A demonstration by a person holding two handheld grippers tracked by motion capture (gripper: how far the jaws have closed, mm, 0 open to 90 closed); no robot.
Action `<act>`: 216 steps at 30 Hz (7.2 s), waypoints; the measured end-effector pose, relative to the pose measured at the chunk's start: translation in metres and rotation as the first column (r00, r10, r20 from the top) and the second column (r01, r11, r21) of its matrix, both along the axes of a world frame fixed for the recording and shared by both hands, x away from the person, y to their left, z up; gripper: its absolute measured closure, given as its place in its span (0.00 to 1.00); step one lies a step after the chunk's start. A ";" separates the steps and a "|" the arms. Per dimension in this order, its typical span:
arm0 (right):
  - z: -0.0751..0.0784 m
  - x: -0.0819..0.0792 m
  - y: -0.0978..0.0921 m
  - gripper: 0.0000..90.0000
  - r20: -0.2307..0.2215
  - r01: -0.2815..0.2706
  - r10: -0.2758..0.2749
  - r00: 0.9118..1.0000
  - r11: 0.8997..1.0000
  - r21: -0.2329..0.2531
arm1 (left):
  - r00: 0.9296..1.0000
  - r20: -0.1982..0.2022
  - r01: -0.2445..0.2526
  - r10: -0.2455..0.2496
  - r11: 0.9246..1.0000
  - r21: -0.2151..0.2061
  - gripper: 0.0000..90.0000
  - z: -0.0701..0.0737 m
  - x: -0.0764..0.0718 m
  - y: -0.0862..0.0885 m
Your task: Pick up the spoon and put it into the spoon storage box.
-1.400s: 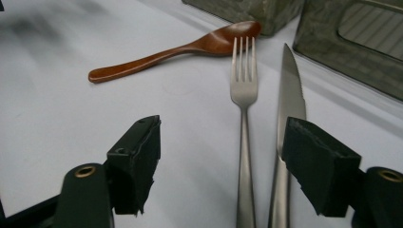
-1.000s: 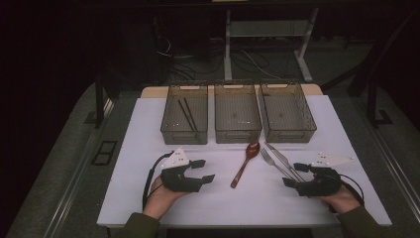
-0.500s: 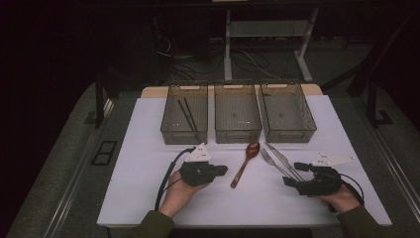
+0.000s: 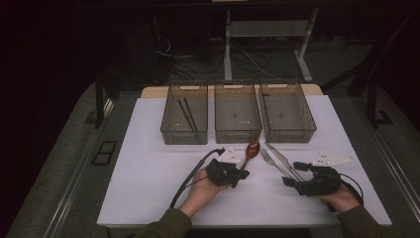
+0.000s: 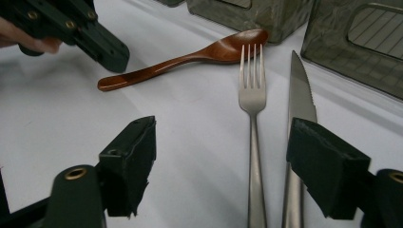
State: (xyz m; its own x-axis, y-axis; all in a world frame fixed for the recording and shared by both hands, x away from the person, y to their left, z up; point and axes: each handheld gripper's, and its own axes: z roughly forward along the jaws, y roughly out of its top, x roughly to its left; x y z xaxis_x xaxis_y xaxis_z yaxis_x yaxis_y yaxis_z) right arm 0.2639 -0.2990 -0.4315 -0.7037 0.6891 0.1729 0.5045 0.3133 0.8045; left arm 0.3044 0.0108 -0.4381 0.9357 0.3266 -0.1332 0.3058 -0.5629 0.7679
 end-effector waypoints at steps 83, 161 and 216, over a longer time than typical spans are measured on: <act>-0.005 0.001 0.002 0.20 0.040 0.039 -0.037 0.998 0.998 -0.045 | 0.984 0.019 -0.180 0.179 0.983 0.029 0.69 0.011 0.023 0.036; -0.004 0.001 -0.001 0.20 0.040 0.046 -0.044 0.998 0.998 -0.040 | 0.970 0.123 -0.217 0.208 0.974 0.063 0.94 0.004 0.071 -0.051; -0.003 0.001 -0.003 0.20 0.046 0.055 -0.054 0.997 0.998 -0.030 | 0.960 0.191 -0.209 0.206 0.978 -0.005 0.94 0.099 0.105 -0.030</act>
